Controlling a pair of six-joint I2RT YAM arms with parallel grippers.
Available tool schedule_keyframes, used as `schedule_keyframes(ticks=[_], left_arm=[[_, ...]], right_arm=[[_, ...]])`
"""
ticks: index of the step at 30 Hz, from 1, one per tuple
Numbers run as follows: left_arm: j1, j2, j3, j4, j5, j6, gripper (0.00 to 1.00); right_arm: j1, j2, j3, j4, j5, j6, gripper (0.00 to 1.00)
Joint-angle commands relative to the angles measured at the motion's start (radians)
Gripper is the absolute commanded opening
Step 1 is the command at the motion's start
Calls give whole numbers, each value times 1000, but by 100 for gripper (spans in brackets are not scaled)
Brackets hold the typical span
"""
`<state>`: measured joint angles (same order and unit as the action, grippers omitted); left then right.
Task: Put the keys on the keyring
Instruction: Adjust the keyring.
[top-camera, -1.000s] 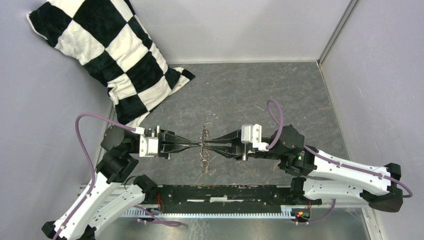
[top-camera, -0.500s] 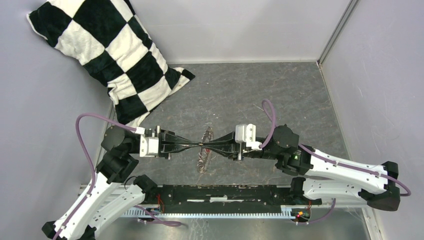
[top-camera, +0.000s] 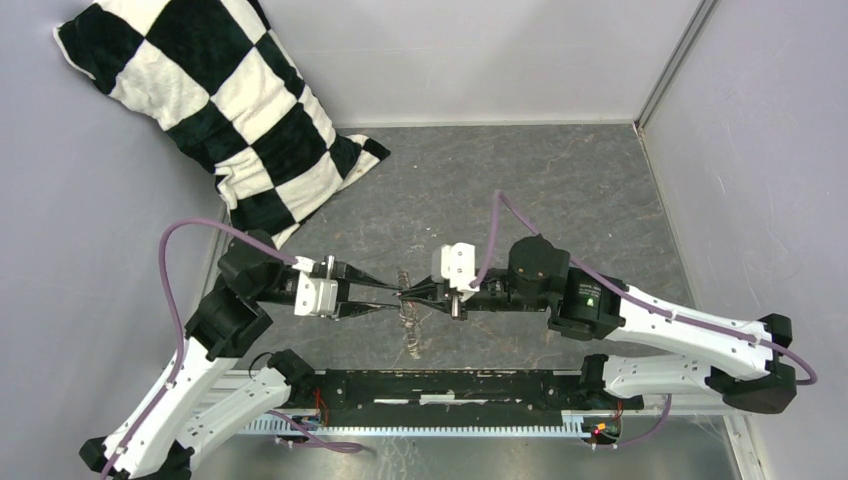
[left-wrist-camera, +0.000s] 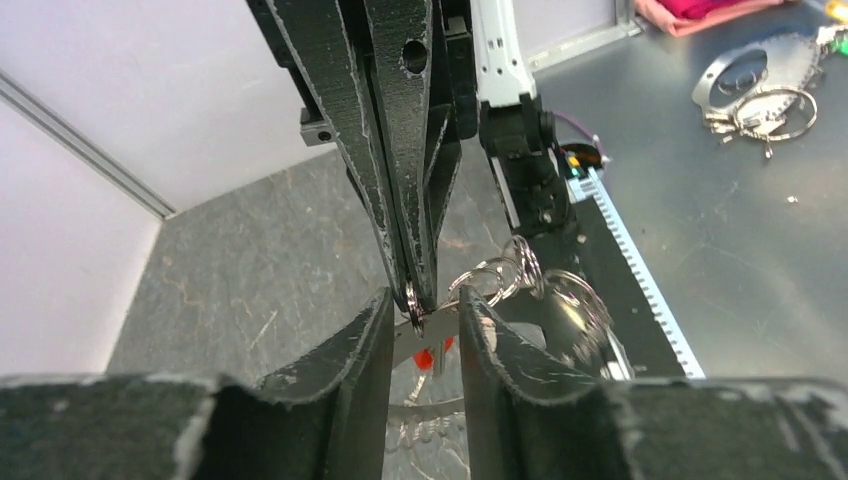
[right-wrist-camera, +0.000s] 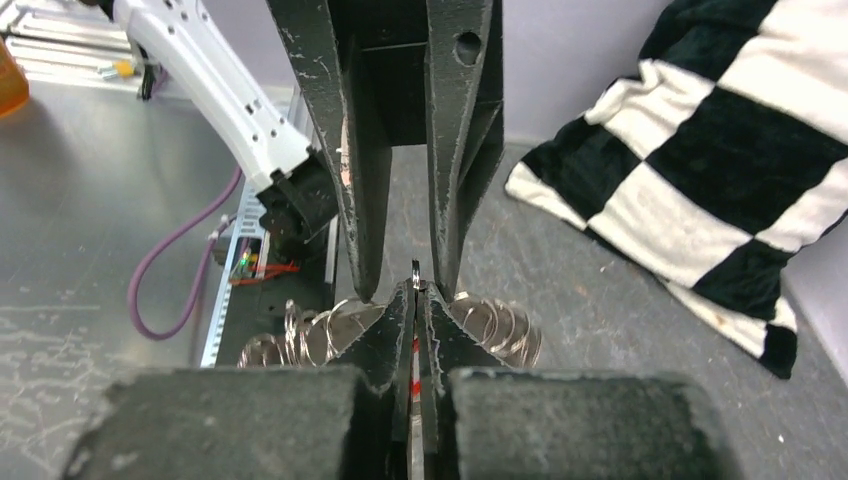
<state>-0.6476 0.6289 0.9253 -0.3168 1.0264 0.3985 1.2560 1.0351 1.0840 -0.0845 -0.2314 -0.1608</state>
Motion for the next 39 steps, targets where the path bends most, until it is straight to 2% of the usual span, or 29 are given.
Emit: schedule_keyframes(ticks=[1, 6, 18, 27, 33, 39], left_arm=[[-1, 48, 69, -234, 56, 200, 35], [-2, 81, 88, -276, 10, 205, 21], [-1, 114, 117, -430, -44, 311, 18], [-1, 118, 94, -447, -159, 341, 2], [-1, 114, 87, -447, -228, 349, 2], [-1, 91, 91, -463, -236, 364, 27]], right_arm=[[0, 48, 109, -135, -6, -34, 1], [-1, 82, 150, -185, -3, -47, 1], [2, 154, 240, -304, 41, -62, 1], [2, 184, 261, -336, 63, -70, 1], [2, 189, 258, -343, 93, -68, 1], [2, 186, 248, -348, 95, -71, 1]])
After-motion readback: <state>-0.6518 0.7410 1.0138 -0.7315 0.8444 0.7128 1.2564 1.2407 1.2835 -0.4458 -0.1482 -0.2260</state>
